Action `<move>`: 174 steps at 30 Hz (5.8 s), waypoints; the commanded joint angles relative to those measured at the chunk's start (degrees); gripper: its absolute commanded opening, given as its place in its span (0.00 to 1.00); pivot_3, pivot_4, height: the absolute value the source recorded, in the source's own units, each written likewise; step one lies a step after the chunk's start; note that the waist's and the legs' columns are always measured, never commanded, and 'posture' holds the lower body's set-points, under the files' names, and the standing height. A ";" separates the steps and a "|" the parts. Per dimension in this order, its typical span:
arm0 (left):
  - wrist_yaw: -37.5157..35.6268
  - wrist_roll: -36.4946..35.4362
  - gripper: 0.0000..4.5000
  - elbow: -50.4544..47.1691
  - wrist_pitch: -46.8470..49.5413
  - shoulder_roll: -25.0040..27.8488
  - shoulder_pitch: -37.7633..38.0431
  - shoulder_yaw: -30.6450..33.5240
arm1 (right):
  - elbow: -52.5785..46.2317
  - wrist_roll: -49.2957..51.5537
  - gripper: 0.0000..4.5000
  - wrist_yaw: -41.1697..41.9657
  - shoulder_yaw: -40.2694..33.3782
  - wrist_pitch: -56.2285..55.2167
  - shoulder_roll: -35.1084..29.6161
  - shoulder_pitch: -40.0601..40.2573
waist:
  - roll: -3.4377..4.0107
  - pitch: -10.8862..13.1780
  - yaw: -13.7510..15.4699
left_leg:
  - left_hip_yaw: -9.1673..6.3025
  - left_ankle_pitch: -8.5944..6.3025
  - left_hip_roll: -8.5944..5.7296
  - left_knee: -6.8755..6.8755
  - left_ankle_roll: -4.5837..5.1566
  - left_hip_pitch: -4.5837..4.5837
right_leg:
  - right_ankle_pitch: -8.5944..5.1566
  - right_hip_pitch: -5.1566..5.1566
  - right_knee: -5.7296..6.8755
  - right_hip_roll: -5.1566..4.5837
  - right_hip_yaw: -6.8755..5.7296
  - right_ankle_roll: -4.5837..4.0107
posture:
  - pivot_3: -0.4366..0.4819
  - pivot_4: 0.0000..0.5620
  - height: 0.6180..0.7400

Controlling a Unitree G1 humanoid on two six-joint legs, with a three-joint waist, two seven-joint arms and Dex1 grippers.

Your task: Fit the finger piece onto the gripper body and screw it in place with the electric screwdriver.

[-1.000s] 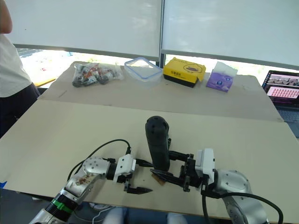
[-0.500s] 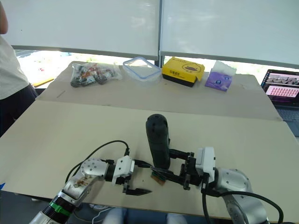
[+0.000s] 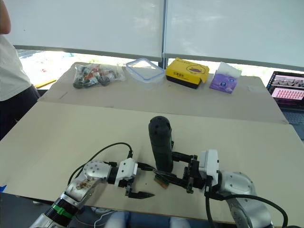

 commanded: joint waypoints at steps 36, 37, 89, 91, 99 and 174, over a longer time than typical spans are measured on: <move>0.55 0.16 1.00 1.69 1.62 -0.59 0.25 -0.70 | -0.38 0.10 0.43 0.28 -0.35 -1.81 1.12 0.27 | 0.00 0.00 0.11 | 0.00 0.00 -0.01 0.01 0.00 0.02 | 0.00 0.00 -0.01 0.00 0.00 0.00 | 0.48 0.27 1.00; 0.58 0.14 1.00 1.63 1.65 -0.60 0.29 -0.67 | -0.45 0.23 0.43 0.25 -0.43 -1.74 1.11 0.20 | 0.00 0.00 0.11 | 0.00 0.00 0.00 0.01 0.00 0.02 | 0.00 0.00 -0.01 0.00 0.00 0.00 | 0.48 0.27 1.00; 4.91 -20.13 1.00 -1.62 11.11 1.31 -9.26 20.48 | 5.23 23.93 0.43 -14.10 -12.88 16.67 -4.86 -31.35 | -0.06 0.23 -0.22 | 0.00 0.28 0.00 -0.15 0.44 -0.17 | 0.05 -0.04 0.02 0.06 0.00 0.01 | 0.48 0.27 1.00; 4.97 -19.49 1.00 -1.76 10.52 1.03 -8.41 20.36 | 6.13 23.13 0.43 -13.58 -11.37 16.61 -3.46 -32.54 | -0.05 0.24 -0.26 | 0.00 0.28 0.00 -0.15 0.44 -0.20 | 0.05 -0.05 0.03 0.05 0.00 0.01 | 0.48 0.27 1.00; 4.91 -17.56 1.00 -1.99 8.33 0.63 -5.75 19.63 | 7.51 18.23 0.43 -13.42 -6.48 18.08 -0.76 -33.56 | -0.03 0.25 -0.18 | 0.00 0.28 0.01 -0.15 0.44 -0.27 | 0.11 -0.13 0.04 0.06 0.00 -0.07 | 0.48 0.27 1.00; 5.25 -11.77 1.00 0.90 4.11 -2.79 -3.98 14.24 | 8.68 8.19 0.43 -11.49 -2.56 19.33 3.70 -30.12 | -0.02 0.26 -0.08 | 0.00 0.28 0.01 -0.14 0.44 -0.31 | 0.11 -0.17 0.04 0.07 0.00 -0.04 | 0.48 0.27 1.00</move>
